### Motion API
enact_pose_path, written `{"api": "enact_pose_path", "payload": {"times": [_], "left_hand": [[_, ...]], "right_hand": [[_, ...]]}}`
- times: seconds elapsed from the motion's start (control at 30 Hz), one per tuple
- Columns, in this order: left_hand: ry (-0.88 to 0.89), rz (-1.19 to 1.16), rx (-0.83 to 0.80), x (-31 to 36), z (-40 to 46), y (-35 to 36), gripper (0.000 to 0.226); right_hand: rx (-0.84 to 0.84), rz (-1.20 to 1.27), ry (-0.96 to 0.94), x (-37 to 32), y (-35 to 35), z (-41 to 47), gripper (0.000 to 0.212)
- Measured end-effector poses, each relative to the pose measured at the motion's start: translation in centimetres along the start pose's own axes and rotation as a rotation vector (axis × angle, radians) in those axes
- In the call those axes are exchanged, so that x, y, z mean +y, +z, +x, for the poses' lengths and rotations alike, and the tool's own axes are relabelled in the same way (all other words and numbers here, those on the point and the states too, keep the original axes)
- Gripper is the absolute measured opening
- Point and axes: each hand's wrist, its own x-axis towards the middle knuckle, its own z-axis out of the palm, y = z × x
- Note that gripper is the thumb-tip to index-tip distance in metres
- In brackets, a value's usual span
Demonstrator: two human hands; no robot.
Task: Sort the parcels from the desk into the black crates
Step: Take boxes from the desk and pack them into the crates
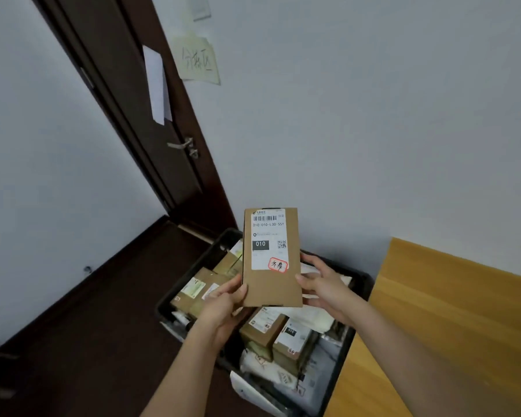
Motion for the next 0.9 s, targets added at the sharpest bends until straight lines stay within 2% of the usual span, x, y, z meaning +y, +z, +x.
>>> {"api": "enact_pose_path", "payload": {"times": [0.3, 0.57, 0.73, 0.9], "left_hand": [[-0.07, -0.059, 0.059, 0.3, 4.3, -8.7, 0.037], [-0.053, 0.007, 0.111, 3.3, 9.0, -22.6, 0.035], [-0.14, 0.028, 0.01, 5.7, 11.4, -29.5, 0.041], [-0.217, 0.019, -0.136, 6.7, 13.5, -29.3, 0.036]], "right_hand": [[-0.052, -0.069, 0.111, 2.1, 8.1, 6.3, 0.055], [-0.016, -0.128, 0.175, 5.6, 22.9, 11.9, 0.058], [0.08, -0.197, 0.127, 5.9, 29.3, 13.6, 0.049], [0.199, -0.24, 0.067, 5.2, 28.9, 14.1, 0.035]]}}
